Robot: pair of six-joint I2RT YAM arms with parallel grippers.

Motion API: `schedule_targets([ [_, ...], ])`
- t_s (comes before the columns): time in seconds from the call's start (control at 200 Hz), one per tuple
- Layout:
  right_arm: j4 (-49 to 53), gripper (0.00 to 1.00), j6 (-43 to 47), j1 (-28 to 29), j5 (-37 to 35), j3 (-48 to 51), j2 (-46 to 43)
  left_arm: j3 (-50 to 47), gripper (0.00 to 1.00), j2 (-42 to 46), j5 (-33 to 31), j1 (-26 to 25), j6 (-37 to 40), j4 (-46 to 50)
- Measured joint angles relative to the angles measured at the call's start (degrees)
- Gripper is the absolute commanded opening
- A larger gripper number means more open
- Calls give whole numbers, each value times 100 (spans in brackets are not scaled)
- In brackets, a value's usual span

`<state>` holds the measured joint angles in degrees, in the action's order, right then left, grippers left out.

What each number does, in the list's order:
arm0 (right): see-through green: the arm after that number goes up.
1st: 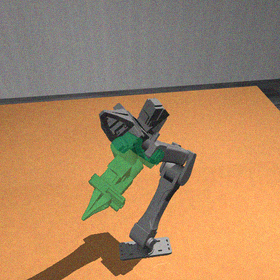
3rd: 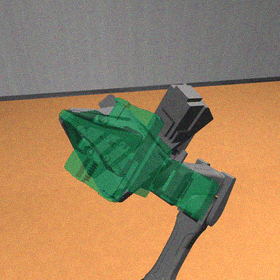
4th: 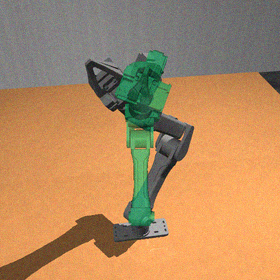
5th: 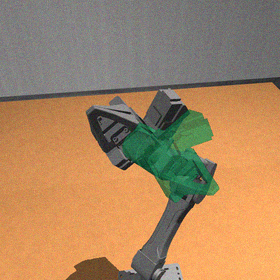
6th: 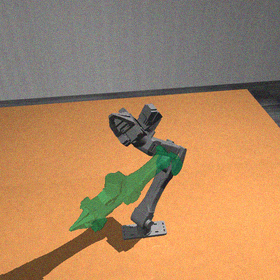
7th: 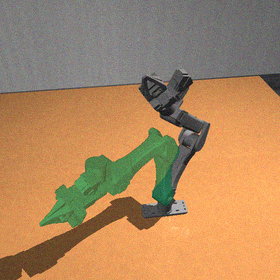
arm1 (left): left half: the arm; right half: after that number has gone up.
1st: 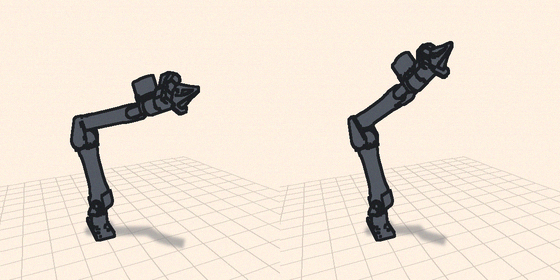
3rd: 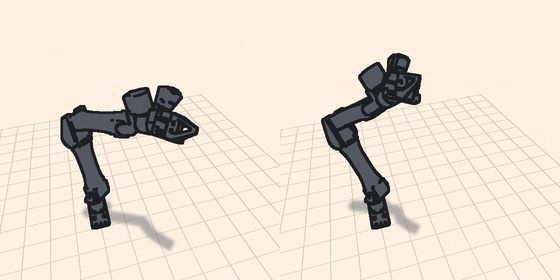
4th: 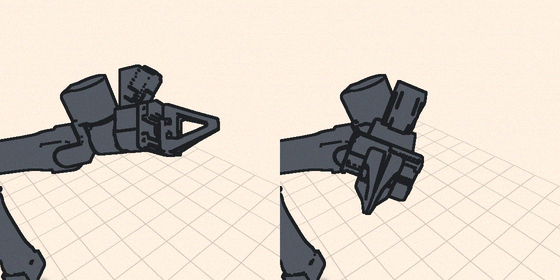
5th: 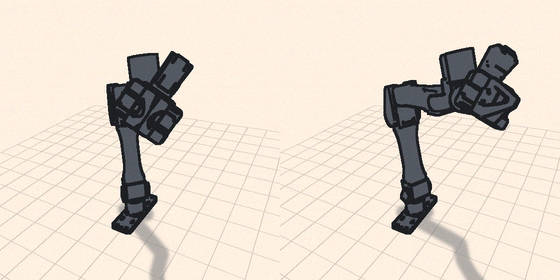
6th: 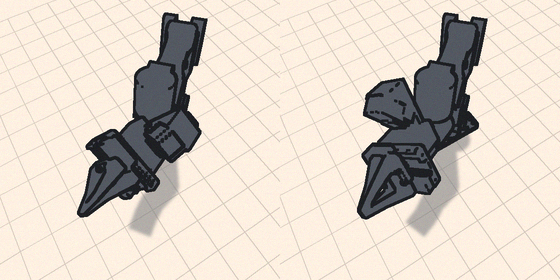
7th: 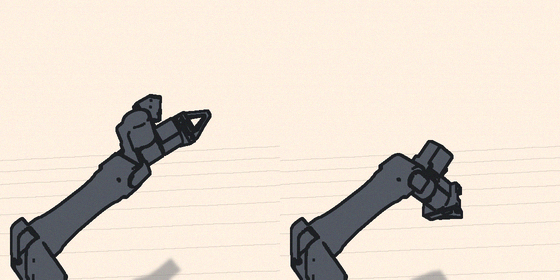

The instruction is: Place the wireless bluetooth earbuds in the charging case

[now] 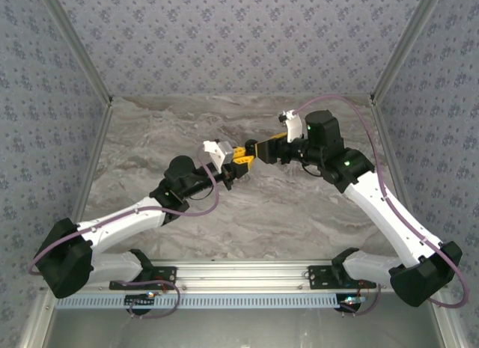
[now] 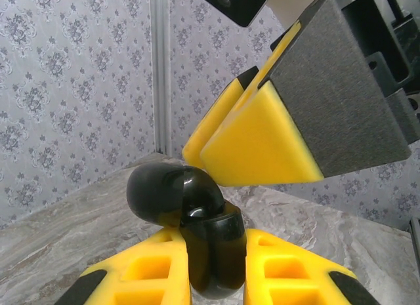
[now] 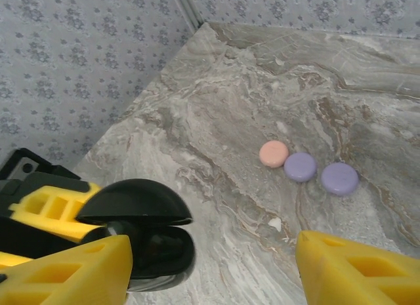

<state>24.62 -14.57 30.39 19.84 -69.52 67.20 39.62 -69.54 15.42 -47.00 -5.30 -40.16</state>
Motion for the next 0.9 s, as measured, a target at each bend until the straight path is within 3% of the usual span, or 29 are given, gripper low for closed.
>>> schedule_targets([
  [0.655,-177,75,-7,79,302,31,-140,2,0,-2,-2,0,2,-15],
  [0.899,-168,70,-4,87,170,33,-13,2,0,-2,-2,0,2,-17],
])
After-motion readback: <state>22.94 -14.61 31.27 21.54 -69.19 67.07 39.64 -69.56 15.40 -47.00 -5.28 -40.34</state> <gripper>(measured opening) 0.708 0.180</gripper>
